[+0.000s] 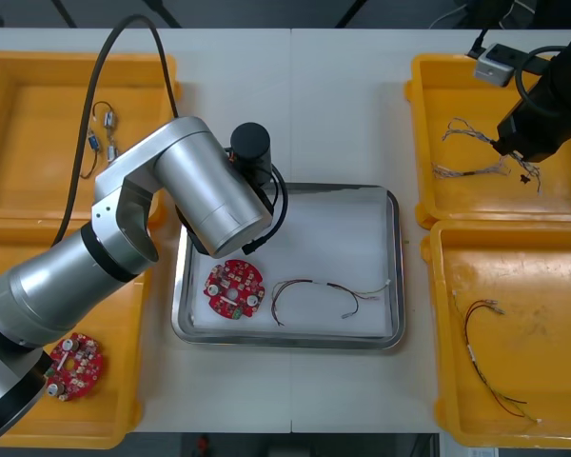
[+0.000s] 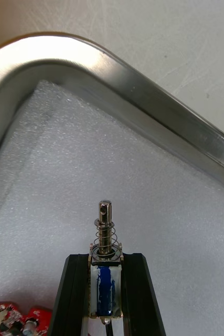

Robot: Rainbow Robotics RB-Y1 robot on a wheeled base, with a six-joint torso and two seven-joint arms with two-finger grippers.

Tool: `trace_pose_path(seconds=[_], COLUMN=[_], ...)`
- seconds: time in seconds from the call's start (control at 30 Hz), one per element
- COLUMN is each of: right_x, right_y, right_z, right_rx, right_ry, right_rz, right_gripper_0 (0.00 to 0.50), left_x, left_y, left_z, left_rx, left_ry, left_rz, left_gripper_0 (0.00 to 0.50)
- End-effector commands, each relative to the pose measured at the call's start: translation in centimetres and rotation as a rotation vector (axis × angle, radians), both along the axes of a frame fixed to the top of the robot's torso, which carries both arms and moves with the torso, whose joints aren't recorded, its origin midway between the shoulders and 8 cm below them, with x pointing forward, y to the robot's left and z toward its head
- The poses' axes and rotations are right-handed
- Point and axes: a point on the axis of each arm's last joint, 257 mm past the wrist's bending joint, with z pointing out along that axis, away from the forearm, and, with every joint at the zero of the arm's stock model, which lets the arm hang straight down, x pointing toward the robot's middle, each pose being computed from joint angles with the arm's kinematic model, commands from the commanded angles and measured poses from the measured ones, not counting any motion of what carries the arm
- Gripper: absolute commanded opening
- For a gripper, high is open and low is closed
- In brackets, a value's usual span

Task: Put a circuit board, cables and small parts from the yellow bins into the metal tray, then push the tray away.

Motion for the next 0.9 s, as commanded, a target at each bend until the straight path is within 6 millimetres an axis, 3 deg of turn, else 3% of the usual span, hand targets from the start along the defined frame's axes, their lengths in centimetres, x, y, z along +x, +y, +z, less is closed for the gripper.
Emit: trace_pose_path(seconds=[0.03,0.13,0.2,0.3,0.5,0.73,0.9], right_x=[0.3,0.4,0.5,0.6,0.6,0.6,0.6], right_y=[-1.5,-1.2,-1.1,-1.0,-1.0,-1.0,-1.0], right_z=[1.6,1.1,1.0,0.9,0.9,0.9,0.9], right_rx=[-0.010,-0.005,-0.004,-0.001,-0.003,-0.003,-0.003], right_ry=[-0.072,-0.077,-0.079,-0.079,-0.079,-0.079,-0.079], right_rz=[-0.051,-0.051,-0.054,-0.060,-0.063,-0.063,-0.063], right_gripper_0=[0.000,0.000,0.000,0.000,0.000,0.000,0.000], left_x=[-0.2,-0.3,-0.5,-0.5,-0.3,0.3,0.2], left_y=[-2.0,-2.2,-2.2,-2.3,-2.1,-1.6,-0.8], left_z=[-0.3,-0.6,-0.7,-0.7,-0.6,0.1,2.5], left_rx=[-0.012,-0.010,-0.005,-0.001,0.002,0.002,-0.008], left_ry=[-0.022,-0.019,-0.018,-0.019,-0.025,-0.043,-0.032], left_rz=[-0.008,-0.014,-0.020,-0.025,-0.024,-0.022,-0.027], left_gripper_0=[0.000,0.005,0.034,0.168,0.264,0.315,0.352])
